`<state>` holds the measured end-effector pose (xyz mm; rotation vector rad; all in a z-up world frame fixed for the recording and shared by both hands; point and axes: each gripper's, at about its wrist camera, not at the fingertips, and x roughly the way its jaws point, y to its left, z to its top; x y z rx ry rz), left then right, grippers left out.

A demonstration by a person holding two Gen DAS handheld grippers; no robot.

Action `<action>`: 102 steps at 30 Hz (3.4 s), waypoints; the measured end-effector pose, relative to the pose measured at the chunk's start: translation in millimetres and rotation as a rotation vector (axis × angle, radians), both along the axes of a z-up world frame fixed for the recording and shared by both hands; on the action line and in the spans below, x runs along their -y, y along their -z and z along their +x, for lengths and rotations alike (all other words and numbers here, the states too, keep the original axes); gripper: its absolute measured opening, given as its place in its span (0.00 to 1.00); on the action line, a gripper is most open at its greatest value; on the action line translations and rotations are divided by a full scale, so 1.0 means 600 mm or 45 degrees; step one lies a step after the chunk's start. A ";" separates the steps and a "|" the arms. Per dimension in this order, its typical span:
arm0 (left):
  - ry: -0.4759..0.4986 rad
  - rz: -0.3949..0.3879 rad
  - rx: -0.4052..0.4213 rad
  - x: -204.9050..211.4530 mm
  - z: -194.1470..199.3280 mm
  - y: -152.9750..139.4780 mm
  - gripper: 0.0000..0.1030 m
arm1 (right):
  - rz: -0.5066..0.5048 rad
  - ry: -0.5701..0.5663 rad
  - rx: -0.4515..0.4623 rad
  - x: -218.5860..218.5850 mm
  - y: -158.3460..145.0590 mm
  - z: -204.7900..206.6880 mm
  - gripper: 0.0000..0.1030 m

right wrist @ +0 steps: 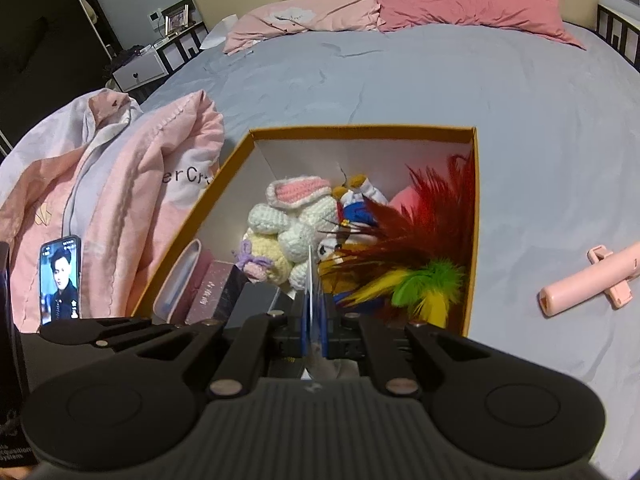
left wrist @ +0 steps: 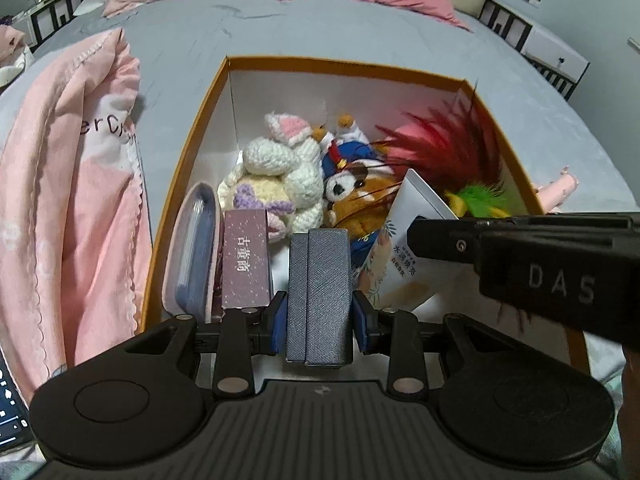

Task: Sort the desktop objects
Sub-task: 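Lower the gift box into the white box with the left tool while the right tool drops the tube in, then move both tools back toward the pink selfie stick and gold box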

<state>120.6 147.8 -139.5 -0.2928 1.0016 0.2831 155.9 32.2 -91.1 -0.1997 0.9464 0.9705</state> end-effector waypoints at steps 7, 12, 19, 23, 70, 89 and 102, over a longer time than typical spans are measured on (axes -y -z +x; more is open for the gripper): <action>-0.011 -0.014 -0.020 -0.003 0.002 0.005 0.37 | -0.013 0.005 0.028 -0.004 0.010 -0.009 0.06; -0.026 -0.073 0.040 -0.010 -0.010 -0.005 0.46 | -0.018 0.020 0.068 -0.002 0.006 -0.012 0.06; -0.008 -0.074 0.116 0.000 -0.048 -0.034 0.49 | -0.026 0.039 0.089 -0.001 0.005 -0.009 0.06; -0.002 -0.114 0.082 0.001 -0.068 -0.041 0.44 | -0.017 0.041 0.080 -0.006 0.006 -0.013 0.06; -0.036 -0.099 0.157 0.037 -0.108 -0.067 0.20 | 0.138 -0.053 0.184 0.043 -0.052 -0.059 0.38; 0.321 -0.016 0.304 0.190 -0.030 -0.126 0.26 | -0.150 0.265 0.372 0.311 -0.056 0.062 0.46; 0.465 0.162 0.094 0.272 0.083 -0.087 0.28 | -0.437 0.226 0.344 0.359 0.023 0.162 0.54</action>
